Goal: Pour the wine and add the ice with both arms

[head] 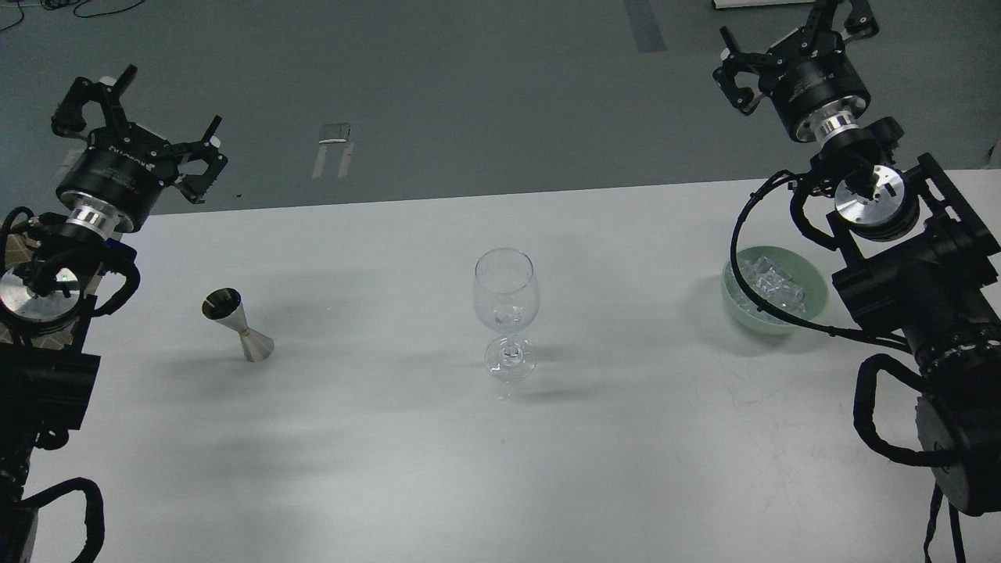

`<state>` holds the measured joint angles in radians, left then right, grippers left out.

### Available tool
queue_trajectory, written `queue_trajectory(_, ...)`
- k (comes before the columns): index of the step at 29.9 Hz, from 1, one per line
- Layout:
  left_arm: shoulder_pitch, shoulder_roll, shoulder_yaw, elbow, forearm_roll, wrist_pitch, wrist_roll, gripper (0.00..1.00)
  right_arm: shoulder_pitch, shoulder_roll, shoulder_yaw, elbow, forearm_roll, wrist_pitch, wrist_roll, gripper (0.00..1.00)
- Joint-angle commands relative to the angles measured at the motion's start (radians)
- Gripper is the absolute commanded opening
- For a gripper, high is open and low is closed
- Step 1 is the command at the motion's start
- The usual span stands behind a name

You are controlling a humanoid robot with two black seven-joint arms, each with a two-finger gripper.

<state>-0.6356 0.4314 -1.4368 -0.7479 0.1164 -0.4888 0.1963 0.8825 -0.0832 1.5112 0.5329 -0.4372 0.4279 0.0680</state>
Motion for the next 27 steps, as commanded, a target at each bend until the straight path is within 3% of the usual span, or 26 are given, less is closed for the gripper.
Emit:
queue_trajectory(1,-0.006,0.029,-0.001,0.001,0.017,0.0,0.0,0.98,0.004,-0.009,0.0,0.001,0.0,0.0,0.003,1.0)
queue_trajectory(18,0.007,0.017,0.001,-0.002,0.017,0.001,0.003,0.98,-0.008,-0.016,-0.014,0.002,-0.002,0.0,0.0,1.0)
queue_trajectory(21,0.005,-0.014,0.006,-0.03,0.015,0.0,-0.026,0.98,-0.007,-0.016,-0.016,0.002,-0.003,-0.001,0.001,1.0)
queue_trajectory(22,0.004,-0.016,0.007,-0.042,0.017,0.0,-0.058,0.98,-0.007,-0.018,-0.014,0.004,-0.003,-0.001,0.001,1.0)
queue_trajectory(24,0.002,-0.016,0.007,-0.05,0.023,0.0,-0.081,0.98,-0.005,-0.023,-0.014,0.004,-0.003,-0.001,0.001,1.0)
queue_trajectory(27,0.001,-0.014,0.01,-0.062,0.064,0.004,-0.083,0.98,-0.008,-0.027,-0.016,0.016,-0.003,-0.001,0.003,1.0)
